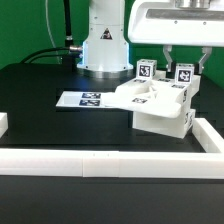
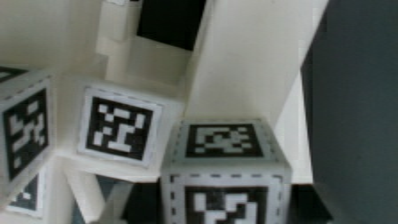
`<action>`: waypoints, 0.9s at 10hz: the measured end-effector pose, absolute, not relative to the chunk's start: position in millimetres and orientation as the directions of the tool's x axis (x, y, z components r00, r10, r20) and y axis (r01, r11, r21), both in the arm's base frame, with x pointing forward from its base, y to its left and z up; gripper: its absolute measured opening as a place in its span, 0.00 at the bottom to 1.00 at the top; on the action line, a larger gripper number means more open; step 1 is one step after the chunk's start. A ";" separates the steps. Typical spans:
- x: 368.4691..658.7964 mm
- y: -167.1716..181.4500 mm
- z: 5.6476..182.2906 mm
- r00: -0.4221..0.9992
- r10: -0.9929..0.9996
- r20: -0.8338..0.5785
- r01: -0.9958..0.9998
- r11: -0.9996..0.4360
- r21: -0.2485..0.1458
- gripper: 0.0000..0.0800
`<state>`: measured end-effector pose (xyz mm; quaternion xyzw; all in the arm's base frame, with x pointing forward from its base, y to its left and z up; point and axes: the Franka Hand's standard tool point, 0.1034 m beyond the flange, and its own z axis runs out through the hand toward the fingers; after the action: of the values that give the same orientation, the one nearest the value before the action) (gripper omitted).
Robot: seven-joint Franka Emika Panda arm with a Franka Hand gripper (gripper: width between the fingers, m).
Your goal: Assemble chair
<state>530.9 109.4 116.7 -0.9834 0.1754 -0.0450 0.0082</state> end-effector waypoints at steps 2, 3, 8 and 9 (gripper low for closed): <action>531.1 110.7 117.0 0.893 -0.444 0.079 -0.442 -0.896 -0.046 0.36; 531.0 110.9 117.0 0.874 -0.480 0.075 -0.477 -0.877 -0.051 0.36; 530.2 112.2 116.9 0.648 -0.761 0.031 -0.757 -0.648 -0.086 0.36; 529.6 112.4 116.9 0.610 -0.792 0.024 -0.788 -0.609 -0.090 0.36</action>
Offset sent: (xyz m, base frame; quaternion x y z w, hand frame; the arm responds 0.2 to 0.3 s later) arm 0.0000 0.0000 0.0000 0.0000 0.0000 0.1938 0.9810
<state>529.6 112.4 116.9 -0.8965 0.4405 -0.0306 0.0351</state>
